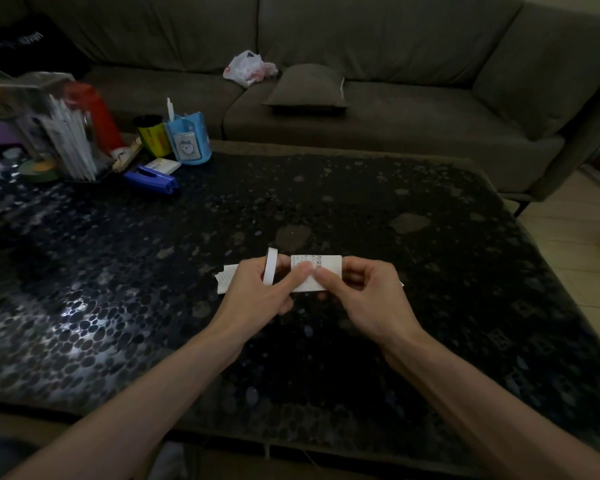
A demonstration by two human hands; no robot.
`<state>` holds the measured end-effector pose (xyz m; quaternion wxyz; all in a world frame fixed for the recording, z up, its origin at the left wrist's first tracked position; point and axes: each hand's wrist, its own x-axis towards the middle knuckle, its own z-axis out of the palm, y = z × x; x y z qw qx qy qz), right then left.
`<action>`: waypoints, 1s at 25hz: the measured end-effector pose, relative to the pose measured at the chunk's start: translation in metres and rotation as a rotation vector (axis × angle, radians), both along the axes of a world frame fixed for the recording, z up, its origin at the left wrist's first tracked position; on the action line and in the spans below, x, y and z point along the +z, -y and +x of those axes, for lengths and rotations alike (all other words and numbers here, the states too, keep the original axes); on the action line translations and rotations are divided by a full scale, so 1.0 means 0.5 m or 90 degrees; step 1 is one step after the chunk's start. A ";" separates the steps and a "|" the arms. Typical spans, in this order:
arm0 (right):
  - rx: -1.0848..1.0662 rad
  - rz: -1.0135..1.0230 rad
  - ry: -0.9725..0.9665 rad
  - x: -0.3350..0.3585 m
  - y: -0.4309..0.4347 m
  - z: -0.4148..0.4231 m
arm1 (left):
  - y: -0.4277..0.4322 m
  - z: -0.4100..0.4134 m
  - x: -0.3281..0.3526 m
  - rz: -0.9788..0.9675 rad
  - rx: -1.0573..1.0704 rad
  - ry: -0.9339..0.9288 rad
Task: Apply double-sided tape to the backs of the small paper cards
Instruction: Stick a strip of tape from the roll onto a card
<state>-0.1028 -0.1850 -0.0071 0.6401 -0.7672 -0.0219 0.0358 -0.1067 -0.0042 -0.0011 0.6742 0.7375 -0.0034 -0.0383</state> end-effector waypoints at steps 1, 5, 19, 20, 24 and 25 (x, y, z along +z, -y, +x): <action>0.001 0.006 0.004 0.000 0.003 0.000 | 0.000 0.000 0.001 0.009 -0.001 0.006; 0.012 0.019 -0.024 0.004 0.004 -0.002 | -0.003 0.002 0.009 0.008 0.043 0.016; -0.007 0.010 -0.080 0.010 0.006 -0.004 | -0.010 0.002 0.009 0.124 -0.035 -0.013; -0.013 0.004 -0.081 0.011 0.006 -0.003 | -0.010 0.000 0.008 0.126 -0.041 -0.017; 0.005 -0.002 -0.090 0.019 0.002 0.009 | -0.016 -0.002 0.006 0.069 0.014 -0.012; 0.014 0.007 -0.105 0.020 -0.002 0.011 | -0.021 0.000 0.007 0.064 0.040 -0.009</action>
